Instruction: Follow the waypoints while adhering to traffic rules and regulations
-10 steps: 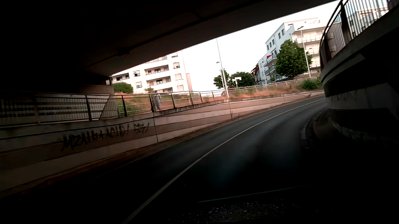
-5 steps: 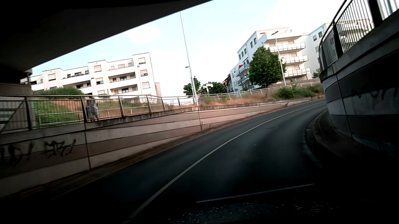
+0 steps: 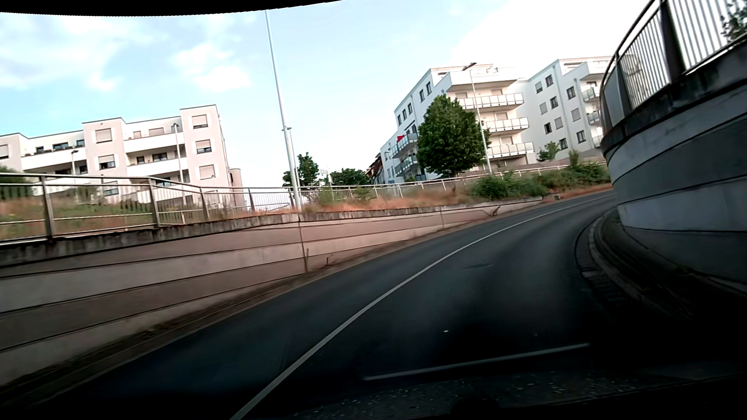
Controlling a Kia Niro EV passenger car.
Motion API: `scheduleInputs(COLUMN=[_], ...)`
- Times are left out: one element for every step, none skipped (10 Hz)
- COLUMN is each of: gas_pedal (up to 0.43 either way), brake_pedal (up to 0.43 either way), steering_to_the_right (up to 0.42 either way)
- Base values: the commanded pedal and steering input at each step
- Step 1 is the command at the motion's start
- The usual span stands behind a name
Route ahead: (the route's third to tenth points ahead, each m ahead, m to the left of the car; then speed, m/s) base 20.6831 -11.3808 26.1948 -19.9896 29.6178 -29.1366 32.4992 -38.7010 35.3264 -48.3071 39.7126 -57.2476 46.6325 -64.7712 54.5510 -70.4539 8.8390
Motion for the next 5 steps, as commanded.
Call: scheduleInputs(gas_pedal=[0.067, 0.067, 0.079, 0.098, 0.098], brake_pedal=[0.0, 0.0, 0.0, 0.0, 0.0], steering_to_the_right=[0.118, 0.119, 0.119, 0.121, 0.121])
